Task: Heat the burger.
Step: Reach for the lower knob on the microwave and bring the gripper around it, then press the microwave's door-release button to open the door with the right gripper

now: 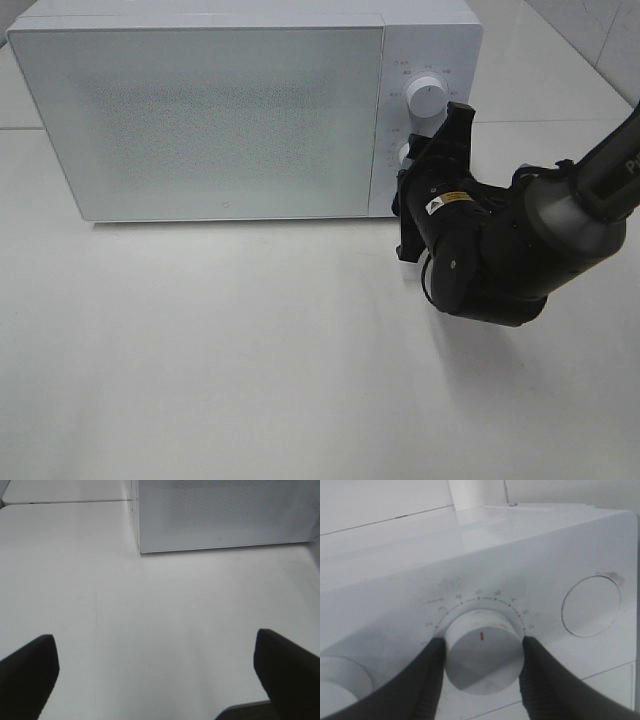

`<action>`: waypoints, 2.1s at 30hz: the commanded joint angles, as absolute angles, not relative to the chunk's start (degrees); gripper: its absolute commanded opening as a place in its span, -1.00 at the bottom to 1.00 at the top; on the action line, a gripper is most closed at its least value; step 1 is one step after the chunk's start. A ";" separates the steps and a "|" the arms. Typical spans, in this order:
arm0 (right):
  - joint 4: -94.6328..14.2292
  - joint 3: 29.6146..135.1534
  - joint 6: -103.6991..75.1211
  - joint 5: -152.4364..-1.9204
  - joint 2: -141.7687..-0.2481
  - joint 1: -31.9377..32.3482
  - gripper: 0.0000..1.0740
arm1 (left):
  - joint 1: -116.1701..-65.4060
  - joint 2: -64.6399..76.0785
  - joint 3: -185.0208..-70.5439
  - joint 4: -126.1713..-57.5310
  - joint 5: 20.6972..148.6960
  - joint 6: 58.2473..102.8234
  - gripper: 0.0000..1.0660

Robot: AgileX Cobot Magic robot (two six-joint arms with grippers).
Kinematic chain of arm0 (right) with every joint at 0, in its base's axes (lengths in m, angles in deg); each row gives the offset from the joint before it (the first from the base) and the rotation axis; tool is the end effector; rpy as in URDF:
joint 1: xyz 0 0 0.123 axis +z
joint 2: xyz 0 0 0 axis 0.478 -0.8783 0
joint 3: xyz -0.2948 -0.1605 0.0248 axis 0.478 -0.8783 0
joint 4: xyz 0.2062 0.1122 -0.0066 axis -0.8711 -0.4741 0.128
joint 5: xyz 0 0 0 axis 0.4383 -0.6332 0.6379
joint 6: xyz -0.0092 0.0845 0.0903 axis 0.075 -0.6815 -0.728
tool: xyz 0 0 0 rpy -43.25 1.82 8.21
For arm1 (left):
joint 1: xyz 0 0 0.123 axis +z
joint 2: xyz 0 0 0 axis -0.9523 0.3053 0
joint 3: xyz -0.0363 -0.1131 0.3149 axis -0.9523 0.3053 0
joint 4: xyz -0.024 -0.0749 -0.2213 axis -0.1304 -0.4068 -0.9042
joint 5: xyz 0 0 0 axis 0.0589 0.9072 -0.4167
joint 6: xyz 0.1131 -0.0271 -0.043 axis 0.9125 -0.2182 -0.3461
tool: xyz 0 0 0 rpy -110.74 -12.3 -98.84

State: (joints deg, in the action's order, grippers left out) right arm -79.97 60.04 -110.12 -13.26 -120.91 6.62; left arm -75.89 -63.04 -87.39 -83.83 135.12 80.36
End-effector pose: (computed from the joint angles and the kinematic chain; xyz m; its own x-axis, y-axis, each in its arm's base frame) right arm 0.3705 0.1711 0.1779 0.0475 0.9645 0.2596 0.0872 -0.2629 0.9609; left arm -0.0470 -0.0095 0.2589 -0.4401 0.0362 -0.8972 0.1575 0.9868 -0.0375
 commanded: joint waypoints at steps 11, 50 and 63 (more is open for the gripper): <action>-86.55 62.27 -101.41 -2.38 -119.14 5.76 -0.02 | -75.72 -63.90 -87.16 -84.29 135.00 80.08 0.83; -67.07 45.89 -44.05 -58.76 -95.53 5.71 0.33 | -75.72 -63.90 -87.16 -84.35 135.00 80.08 0.83; -64.04 47.09 -23.08 -81.16 -84.19 5.71 0.33 | -75.72 -63.90 -87.16 -84.35 135.00 80.08 0.83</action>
